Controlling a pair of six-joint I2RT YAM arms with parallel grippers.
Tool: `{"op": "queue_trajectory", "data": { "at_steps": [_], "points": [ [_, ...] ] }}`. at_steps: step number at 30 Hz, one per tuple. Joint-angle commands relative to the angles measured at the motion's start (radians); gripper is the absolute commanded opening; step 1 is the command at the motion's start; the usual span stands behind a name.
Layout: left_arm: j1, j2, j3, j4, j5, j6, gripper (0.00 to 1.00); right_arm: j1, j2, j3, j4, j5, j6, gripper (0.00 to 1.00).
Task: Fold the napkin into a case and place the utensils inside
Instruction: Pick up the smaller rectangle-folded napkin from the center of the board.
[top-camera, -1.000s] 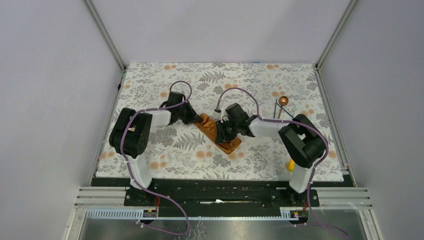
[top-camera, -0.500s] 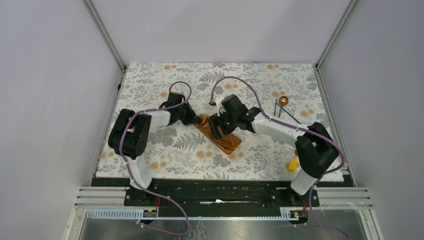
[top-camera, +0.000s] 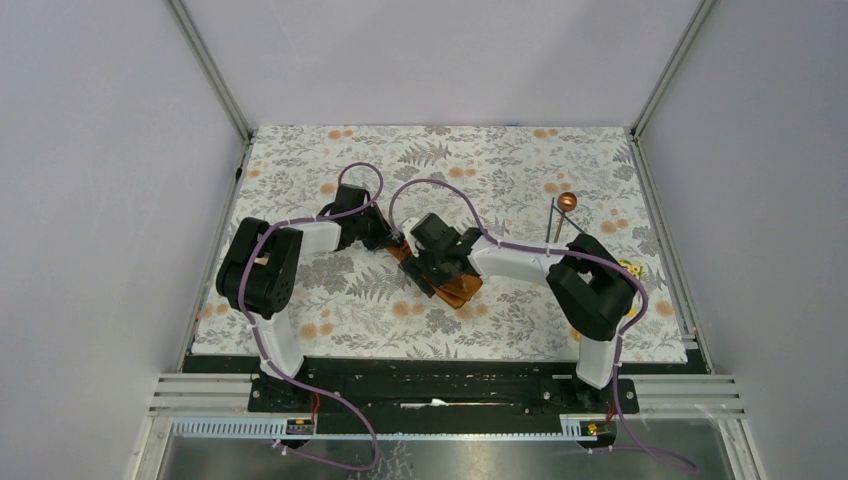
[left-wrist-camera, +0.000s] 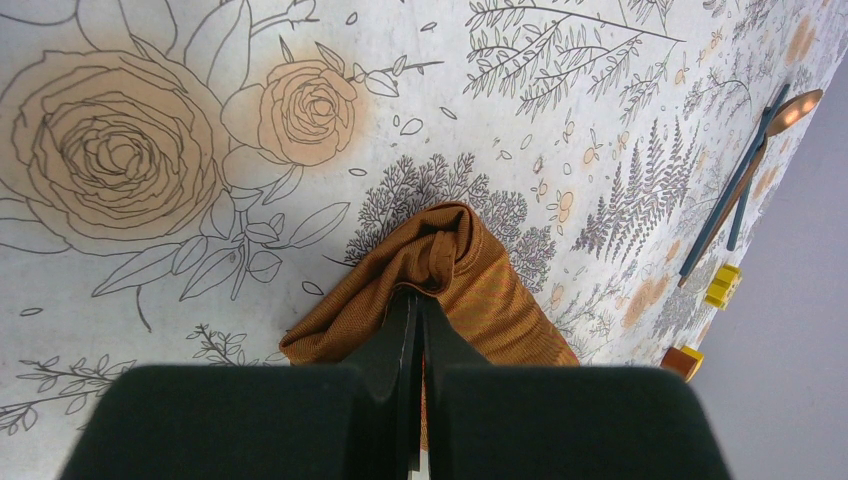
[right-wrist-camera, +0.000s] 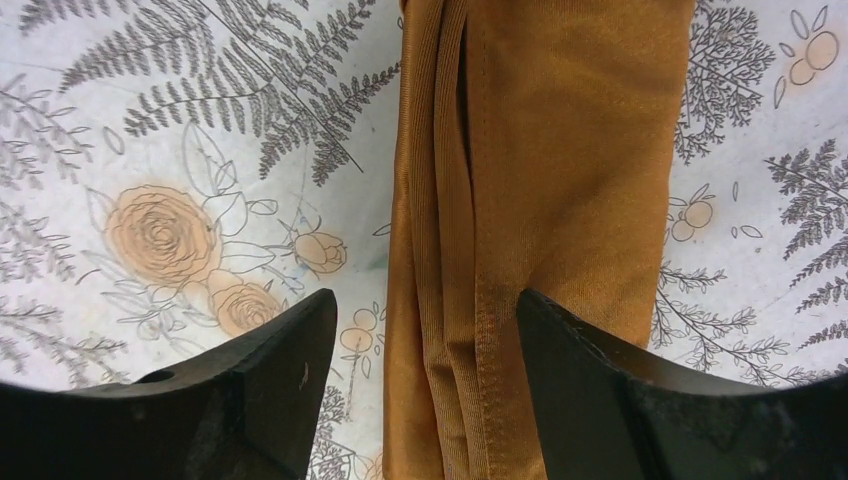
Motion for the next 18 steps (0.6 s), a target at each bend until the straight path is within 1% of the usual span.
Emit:
{"op": "queue_trajectory", "data": {
  "at_steps": [1, 3, 6, 8, 11, 12, 14, 16, 18],
  "points": [
    [0.006, -0.007, -0.021, -0.066, -0.051, 0.033, 0.00, 0.026, 0.036, 0.022, 0.011, 0.111, -0.021, 0.72],
    [0.005, -0.009, -0.021, -0.068, -0.050, 0.033, 0.00, 0.037, 0.057, 0.015, 0.020, 0.143, -0.010, 0.67],
    [0.007, -0.018, -0.016, -0.080, -0.054, 0.036, 0.00, 0.056, 0.072, -0.013, 0.052, 0.213, 0.015, 0.55],
    [0.006, -0.031, -0.014, -0.086, -0.060, 0.040, 0.00, 0.061, 0.082, -0.020, 0.059, 0.273, 0.034, 0.44],
    [0.007, -0.047, -0.003, -0.106, -0.058, 0.049, 0.00, 0.062, 0.089, -0.033, 0.094, 0.282, 0.035, 0.31],
    [0.006, -0.055, 0.004, -0.114, -0.055, 0.051, 0.00, 0.064, 0.088, -0.033, 0.101, 0.282, 0.059, 0.26],
    [0.009, -0.083, 0.017, -0.135, -0.046, 0.057, 0.04, 0.065, 0.076, -0.029, 0.112, 0.271, 0.071, 0.16],
    [0.020, -0.128, 0.037, -0.168, -0.024, 0.061, 0.11, 0.065, 0.053, -0.016, 0.116, 0.235, 0.087, 0.02],
    [0.042, -0.198, 0.058, -0.209, -0.005, 0.069, 0.22, 0.064, 0.021, 0.002, 0.108, 0.162, 0.117, 0.00]
  ]
}}
